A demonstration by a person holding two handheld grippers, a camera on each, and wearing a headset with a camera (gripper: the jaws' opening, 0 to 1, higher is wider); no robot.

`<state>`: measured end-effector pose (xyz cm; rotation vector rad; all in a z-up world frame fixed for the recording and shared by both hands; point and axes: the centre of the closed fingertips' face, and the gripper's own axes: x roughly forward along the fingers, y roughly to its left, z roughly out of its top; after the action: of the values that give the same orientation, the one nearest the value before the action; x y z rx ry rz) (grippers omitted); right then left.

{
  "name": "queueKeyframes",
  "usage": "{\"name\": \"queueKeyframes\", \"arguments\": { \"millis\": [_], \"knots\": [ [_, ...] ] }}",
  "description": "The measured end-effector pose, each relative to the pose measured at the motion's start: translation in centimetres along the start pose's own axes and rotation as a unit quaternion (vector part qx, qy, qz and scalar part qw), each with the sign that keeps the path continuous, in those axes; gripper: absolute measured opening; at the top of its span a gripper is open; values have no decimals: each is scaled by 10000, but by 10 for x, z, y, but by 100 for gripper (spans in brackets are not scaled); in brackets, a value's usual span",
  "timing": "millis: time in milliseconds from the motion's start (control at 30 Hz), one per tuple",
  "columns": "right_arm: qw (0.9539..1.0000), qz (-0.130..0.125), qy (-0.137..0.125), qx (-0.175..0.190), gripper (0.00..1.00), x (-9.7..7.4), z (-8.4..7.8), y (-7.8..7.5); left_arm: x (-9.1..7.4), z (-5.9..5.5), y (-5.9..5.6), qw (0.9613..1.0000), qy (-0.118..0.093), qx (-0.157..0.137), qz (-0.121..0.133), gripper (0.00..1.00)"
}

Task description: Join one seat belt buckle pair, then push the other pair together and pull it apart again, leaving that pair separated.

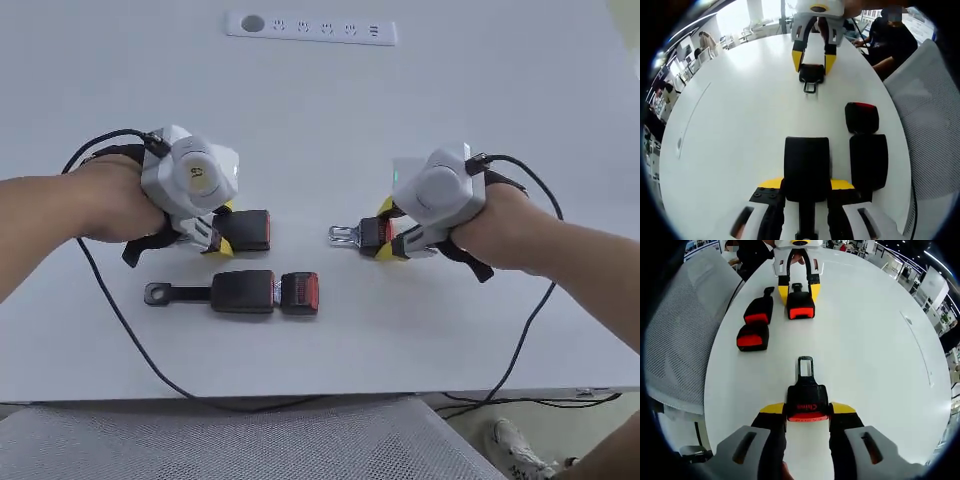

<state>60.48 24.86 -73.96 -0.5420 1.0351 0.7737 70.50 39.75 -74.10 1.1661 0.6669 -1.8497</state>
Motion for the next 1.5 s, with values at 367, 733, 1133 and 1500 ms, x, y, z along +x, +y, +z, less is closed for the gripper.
{"name": "queueKeyframes", "arguments": {
  "millis": [367,733,1133,1500],
  "knots": [
    [9999,15,147,-24,33,5,-5,1,0,0,1,10000,68,-28,13,33],
    [9997,-137,-8,194,40,1,-2,2,-1,-2,2,9999,22,-120,76,43],
    [9960,-508,-474,564,45,-24,16,10,-35,6,-8,9960,-360,-739,342,60],
    [9837,-932,-854,1276,67,-47,17,36,-69,-21,-36,9795,-744,-1472,1159,95]
  ]
}}
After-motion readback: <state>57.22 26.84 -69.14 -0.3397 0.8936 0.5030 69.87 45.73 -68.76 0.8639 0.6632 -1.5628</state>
